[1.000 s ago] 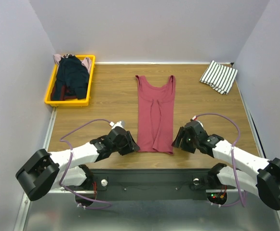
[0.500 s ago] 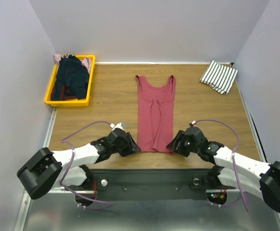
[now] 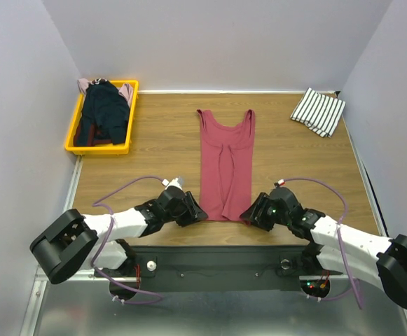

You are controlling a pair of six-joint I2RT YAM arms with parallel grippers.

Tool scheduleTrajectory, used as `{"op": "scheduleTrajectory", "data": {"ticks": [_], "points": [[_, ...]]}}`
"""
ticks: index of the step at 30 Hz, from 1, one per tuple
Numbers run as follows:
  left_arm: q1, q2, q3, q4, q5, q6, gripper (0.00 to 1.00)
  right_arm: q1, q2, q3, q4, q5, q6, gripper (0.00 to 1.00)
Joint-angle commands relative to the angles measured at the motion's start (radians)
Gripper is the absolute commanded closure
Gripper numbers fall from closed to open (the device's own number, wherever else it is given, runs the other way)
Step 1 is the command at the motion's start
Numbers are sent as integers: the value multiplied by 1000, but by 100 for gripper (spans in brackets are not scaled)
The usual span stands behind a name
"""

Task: Fold and stack the tank tops
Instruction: Fold the tank top

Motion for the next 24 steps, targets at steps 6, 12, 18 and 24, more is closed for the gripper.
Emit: {"op": "scheduleTrajectory", "data": {"ticks": [6, 12, 18, 24], "points": [[-5, 32, -12, -24, -22, 24, 56, 16, 97, 14, -157, 82, -18, 52], [-6, 58, 30, -22, -34, 76, 75, 16, 117, 65, -159, 180, -82, 83], [-26, 41, 43, -48, -51, 92, 100, 21, 134, 137, -227, 205, -202, 97], [-127, -9, 29, -122, -103, 20, 100, 114, 48, 155, -384, 252, -212, 99]]}}
